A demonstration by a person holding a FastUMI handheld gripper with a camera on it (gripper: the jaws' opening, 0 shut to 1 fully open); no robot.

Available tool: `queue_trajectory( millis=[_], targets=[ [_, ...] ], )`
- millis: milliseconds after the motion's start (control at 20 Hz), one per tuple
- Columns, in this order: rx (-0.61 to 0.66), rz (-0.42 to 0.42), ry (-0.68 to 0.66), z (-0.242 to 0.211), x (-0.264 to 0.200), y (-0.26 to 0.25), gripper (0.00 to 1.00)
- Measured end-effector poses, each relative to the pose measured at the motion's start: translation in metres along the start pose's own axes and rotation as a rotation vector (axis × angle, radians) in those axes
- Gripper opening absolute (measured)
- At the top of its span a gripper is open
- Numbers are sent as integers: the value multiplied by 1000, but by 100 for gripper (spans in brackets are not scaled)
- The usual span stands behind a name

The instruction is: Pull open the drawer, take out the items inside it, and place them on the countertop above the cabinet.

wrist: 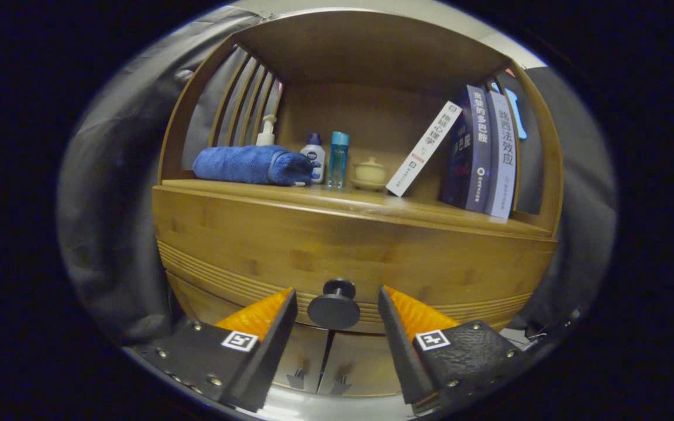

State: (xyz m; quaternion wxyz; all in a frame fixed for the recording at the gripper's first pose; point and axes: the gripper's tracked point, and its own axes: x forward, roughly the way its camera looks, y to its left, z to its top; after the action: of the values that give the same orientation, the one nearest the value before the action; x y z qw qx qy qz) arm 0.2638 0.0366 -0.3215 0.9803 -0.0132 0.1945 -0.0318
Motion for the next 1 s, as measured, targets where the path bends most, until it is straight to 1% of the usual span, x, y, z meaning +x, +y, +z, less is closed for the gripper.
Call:
queue_trajectory(
  millis=[50, 100, 200, 250, 300, 400, 500, 550, 600, 700, 750, 850, 1000],
  targets=[
    [17, -19, -4, 0, 3, -4, 74],
    [33, -21, -7, 3, 1, -1, 72],
    [53, -11, 5, 0, 2, 5, 62],
    [61, -20, 0, 1, -8, 6, 52],
    [61, -26, 4, -1, -3, 6, 41],
    [58, -37, -2, 1, 0, 5, 41],
    [82, -59, 12, 2, -3, 4, 41],
    [88, -61, 15, 0, -1, 4, 36],
    [85, -60, 14, 0, 0, 5, 36],
    [74, -53, 16, -1, -1, 5, 30],
    [68, -51, 21, -2, -5, 5, 31],
    [66, -45, 31, -2, 0, 5, 24],
    [84, -42, 38, -2, -1, 5, 24]
  ],
)
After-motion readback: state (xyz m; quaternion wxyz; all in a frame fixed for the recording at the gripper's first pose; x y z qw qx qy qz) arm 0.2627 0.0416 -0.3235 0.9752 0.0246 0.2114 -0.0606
